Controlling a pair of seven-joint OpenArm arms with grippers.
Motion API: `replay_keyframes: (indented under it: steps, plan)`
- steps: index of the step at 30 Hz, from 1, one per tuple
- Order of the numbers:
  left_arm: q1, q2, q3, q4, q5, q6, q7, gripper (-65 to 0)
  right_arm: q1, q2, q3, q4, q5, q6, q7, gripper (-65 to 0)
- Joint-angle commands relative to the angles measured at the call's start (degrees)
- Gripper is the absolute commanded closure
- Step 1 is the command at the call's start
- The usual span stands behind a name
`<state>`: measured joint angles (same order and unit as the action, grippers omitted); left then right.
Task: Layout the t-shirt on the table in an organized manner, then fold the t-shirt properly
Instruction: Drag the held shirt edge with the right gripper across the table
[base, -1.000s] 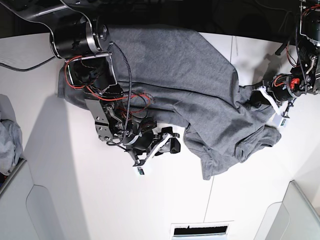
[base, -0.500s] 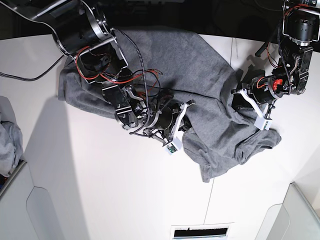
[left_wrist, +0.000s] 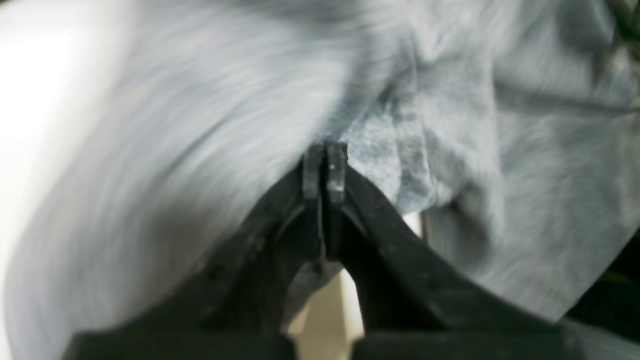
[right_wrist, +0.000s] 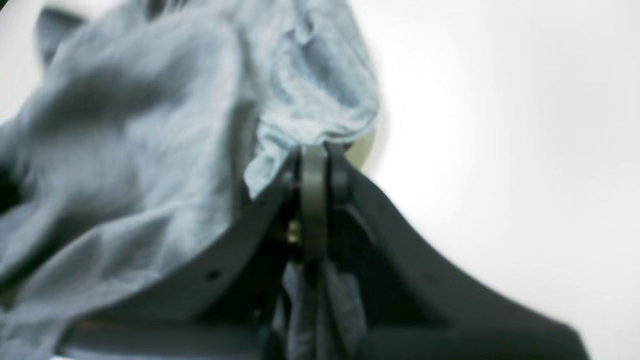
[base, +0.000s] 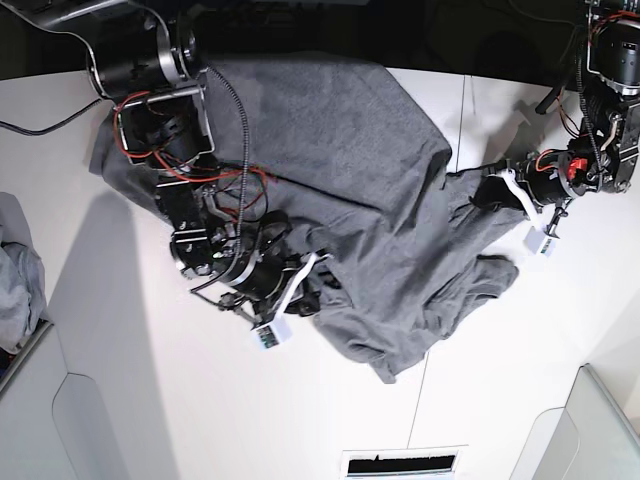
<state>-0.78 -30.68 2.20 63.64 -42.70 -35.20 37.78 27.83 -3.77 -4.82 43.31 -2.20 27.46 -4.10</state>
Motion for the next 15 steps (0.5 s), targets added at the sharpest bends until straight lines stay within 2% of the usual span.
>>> replay_keyframes:
  steps: [1,7,10,15]
  plan:
    - [-0.15,-1.75,-0.22,0.17,1.81,0.90,1.46,-0.5,1.84,0.70,1.01,1.16,0.70,0.96,1.31,0.0]
    - [-0.20,-3.65,-0.22,0.17,1.97,0.90,1.20,-0.5,2.10,6.16,3.93,1.18,3.63,1.51,1.29,0.0]
    - [-0.20,-3.63,-0.22,0.17,5.09,0.90,0.39,-0.5,2.08,8.28,5.27,1.27,4.22,1.51,1.29,0.0]
    - [-0.20,-3.76,-0.22,0.15,9.46,3.91,-0.31,-0.5,1.81,9.49,9.68,1.86,7.15,1.49,1.05,0.0]
